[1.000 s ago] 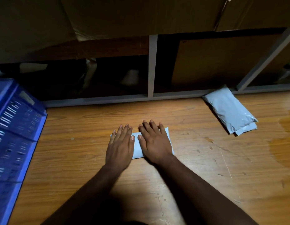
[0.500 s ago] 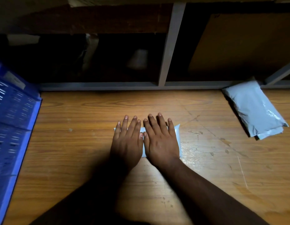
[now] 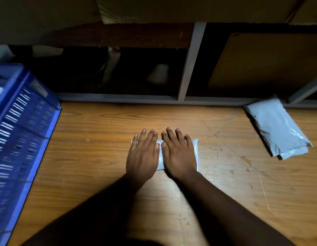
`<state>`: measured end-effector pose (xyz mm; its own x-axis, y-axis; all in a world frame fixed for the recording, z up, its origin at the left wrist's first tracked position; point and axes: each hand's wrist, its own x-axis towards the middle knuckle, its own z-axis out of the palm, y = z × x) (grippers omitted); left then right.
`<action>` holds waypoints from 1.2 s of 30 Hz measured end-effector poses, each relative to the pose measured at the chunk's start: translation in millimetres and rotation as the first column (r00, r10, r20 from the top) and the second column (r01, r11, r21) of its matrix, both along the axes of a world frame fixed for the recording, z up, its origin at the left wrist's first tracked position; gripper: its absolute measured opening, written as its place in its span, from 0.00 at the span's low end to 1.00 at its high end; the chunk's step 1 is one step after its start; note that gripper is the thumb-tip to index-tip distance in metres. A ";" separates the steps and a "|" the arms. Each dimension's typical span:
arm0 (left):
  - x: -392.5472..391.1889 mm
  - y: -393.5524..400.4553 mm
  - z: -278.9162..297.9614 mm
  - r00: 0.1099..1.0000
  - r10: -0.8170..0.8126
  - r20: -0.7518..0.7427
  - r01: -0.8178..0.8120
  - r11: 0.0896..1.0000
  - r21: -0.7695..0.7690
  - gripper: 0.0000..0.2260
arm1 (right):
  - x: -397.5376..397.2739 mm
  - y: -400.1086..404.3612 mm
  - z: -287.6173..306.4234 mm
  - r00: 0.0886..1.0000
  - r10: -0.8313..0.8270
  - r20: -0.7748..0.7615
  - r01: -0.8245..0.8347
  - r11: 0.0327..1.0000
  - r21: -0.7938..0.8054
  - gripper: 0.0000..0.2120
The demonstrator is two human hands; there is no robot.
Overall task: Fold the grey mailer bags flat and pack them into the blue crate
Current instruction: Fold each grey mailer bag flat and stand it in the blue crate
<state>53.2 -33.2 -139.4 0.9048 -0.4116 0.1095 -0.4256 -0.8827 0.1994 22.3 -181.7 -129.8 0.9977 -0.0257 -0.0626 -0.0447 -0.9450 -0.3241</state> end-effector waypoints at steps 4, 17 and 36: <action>0.6 8.2 7.2 0.998 0.022 -0.061 -0.031 0.989 -0.144 0.29 | 4.7 -1.5 10.4 1.000 0.005 0.030 -0.007 0.998 0.056 0.28; 2.9 10.4 -12.3 0.990 -0.101 0.100 0.108 0.992 -0.069 0.23 | 3.7 11.1 -15.9 0.987 0.151 0.059 -0.142 0.981 -0.133 0.27; 0.8 4.2 2.0 0.988 -0.113 -0.107 0.117 0.992 0.038 0.33 | -13.6 -26.0 -4.3 0.994 0.107 0.026 -0.107 0.994 -0.009 0.29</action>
